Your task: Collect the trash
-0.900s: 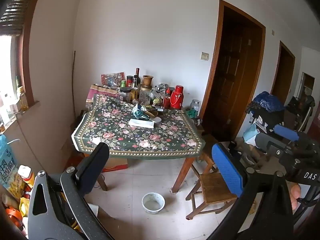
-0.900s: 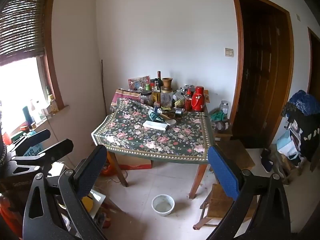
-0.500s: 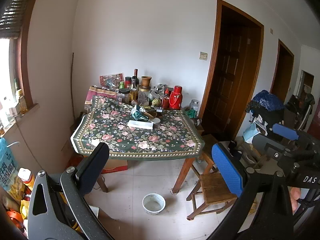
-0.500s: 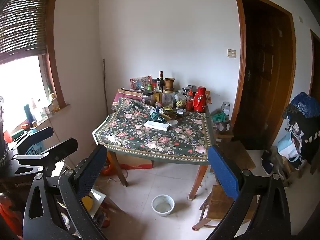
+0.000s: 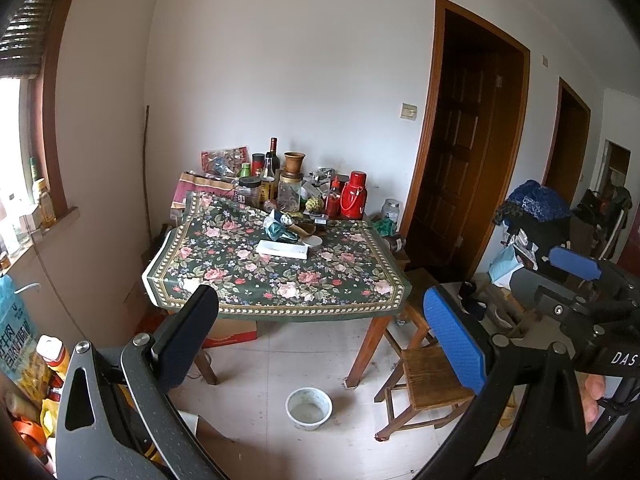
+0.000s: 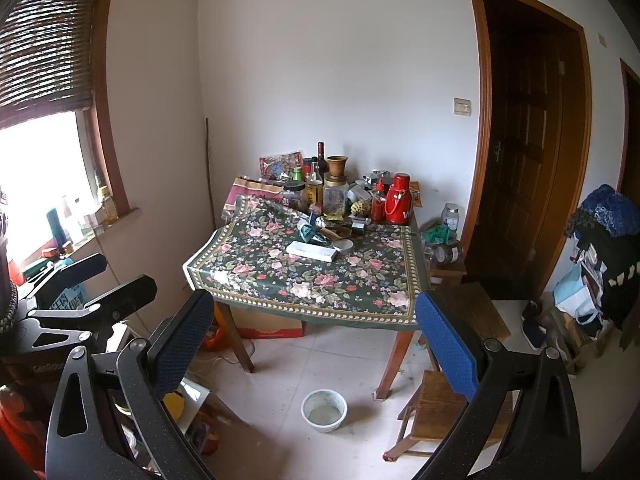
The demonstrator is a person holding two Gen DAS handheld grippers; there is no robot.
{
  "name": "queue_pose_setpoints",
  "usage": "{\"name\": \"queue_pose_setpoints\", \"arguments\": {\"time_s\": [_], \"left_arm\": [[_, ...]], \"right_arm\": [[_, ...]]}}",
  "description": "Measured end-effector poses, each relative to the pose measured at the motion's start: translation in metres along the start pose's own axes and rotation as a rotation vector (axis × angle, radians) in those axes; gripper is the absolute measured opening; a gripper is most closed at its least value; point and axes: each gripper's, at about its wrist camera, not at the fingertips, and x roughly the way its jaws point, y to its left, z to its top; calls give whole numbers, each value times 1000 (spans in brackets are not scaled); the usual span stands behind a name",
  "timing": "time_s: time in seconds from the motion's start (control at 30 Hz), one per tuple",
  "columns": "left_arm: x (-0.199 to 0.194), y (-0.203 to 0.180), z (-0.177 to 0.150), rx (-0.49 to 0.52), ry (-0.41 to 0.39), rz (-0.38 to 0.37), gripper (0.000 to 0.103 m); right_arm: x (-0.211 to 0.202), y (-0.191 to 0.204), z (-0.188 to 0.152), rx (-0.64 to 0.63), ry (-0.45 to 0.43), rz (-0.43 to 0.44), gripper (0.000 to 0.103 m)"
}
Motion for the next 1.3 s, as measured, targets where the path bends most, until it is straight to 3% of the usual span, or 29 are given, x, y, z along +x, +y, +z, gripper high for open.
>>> {"name": "queue_pose_setpoints", "arguments": {"time_s": [0.4,0.8,1.07,1.3], "left_arm": [[11,-6,3,-3,0,18,103],[43,-31,11,-39,-2,79,103],[85,-33,31,-44,3,72,103],[154,-3,51,-48,7,70,103]], "right_arm": [[1,0,1,2,-3,2,100],[13,-40,14,-16,6,-10,100],[52,-60,28,-2,65,-28,100],[114,-64,36,-2,120,-95,100]]}}
